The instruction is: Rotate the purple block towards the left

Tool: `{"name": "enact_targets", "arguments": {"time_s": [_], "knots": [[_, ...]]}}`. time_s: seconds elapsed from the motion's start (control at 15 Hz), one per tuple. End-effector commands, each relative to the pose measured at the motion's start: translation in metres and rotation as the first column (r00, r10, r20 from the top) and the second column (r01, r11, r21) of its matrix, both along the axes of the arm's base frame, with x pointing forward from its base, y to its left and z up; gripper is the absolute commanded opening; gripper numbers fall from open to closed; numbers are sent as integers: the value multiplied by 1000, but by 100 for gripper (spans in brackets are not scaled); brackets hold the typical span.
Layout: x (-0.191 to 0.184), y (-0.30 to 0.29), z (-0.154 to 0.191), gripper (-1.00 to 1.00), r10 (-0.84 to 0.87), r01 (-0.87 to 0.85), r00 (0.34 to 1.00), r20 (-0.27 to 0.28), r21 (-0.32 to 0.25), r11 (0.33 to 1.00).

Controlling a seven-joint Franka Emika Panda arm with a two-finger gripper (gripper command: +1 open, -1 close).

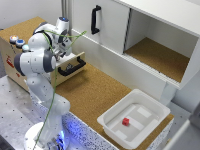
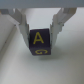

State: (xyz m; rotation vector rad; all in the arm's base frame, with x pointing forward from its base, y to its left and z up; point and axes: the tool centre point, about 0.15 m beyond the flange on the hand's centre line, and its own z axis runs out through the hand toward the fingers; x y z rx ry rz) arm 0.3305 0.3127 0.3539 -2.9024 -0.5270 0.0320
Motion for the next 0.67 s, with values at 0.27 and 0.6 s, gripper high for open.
{"name": "enact_targets", "arguments": {"time_s": [0.27,0.6], "knots": [[-6,24,9,-100,670,-631,742,37,-299,716],[0,13,-14,-100,907,-885,414,-73,-266,382]]}}
